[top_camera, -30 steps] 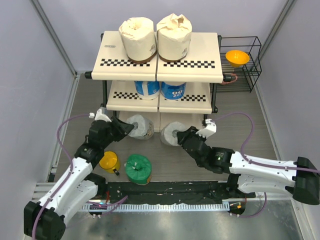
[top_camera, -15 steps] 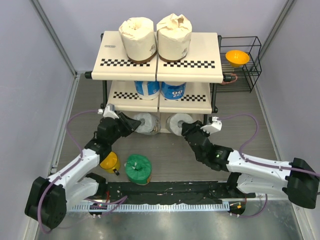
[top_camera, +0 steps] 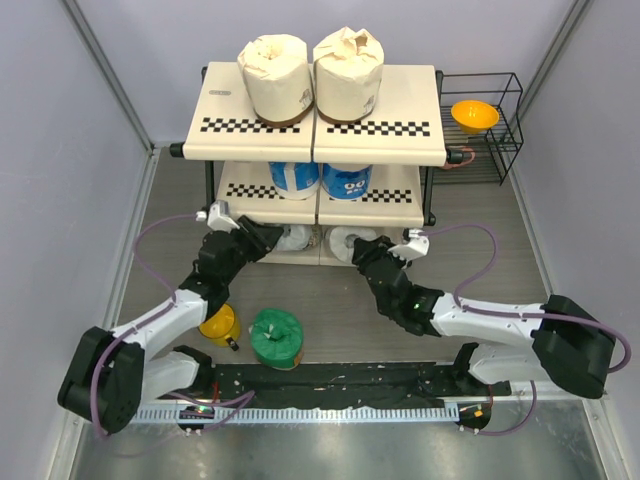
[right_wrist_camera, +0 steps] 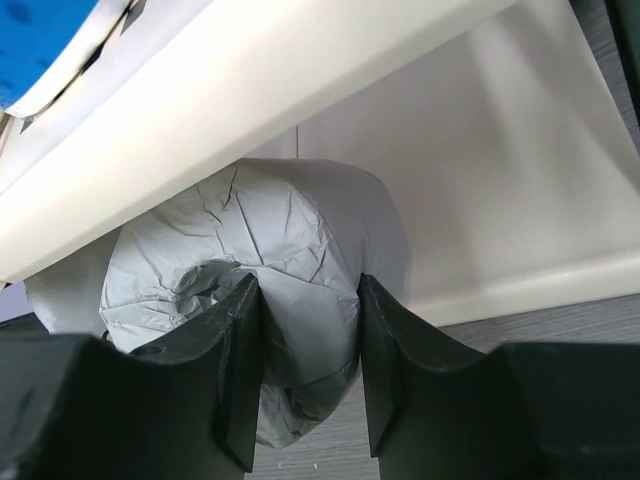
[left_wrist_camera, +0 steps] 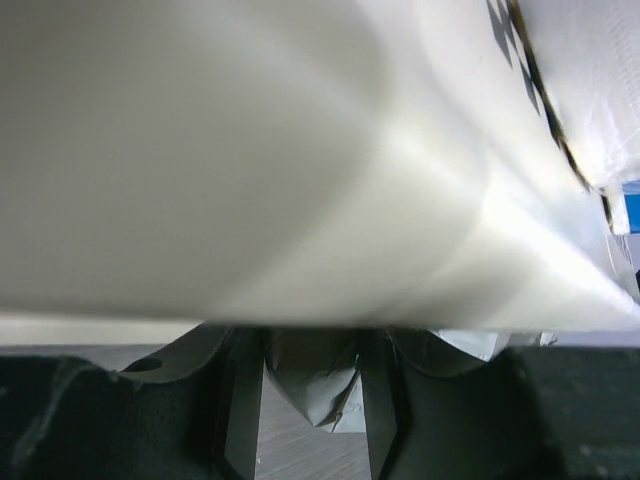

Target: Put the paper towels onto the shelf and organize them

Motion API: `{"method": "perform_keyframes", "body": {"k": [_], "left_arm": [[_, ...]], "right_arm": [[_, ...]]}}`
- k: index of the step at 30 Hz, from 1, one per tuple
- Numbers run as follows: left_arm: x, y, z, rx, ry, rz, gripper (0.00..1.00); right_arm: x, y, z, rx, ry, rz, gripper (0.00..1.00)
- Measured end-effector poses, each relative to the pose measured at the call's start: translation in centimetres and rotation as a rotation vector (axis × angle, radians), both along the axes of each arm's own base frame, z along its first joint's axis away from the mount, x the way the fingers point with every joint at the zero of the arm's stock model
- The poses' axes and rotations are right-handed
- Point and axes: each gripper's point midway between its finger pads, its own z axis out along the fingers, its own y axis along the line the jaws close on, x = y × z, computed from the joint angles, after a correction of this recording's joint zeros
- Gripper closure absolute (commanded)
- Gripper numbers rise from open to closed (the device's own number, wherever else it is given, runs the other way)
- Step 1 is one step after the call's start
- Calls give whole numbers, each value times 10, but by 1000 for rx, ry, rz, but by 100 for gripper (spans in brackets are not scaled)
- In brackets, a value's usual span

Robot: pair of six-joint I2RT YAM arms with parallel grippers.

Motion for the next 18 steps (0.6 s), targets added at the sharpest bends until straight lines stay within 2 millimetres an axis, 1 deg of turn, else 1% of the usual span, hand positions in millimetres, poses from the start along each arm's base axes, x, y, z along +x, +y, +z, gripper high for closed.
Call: {"method": "perform_keyframes", "body": {"k": [4,8,18], "left_arm": [[9,-2,1,0,-33,6,67],[14,-2,0,6,-49,9,68],[18,-2,-2,18,-74,13,67]], "right_arm": [[5,6,-4,-7,-10,2,60],[9,10,-9,-15,-22,-1,60],[16,14,-13,-15,-61,-20,60]]}}
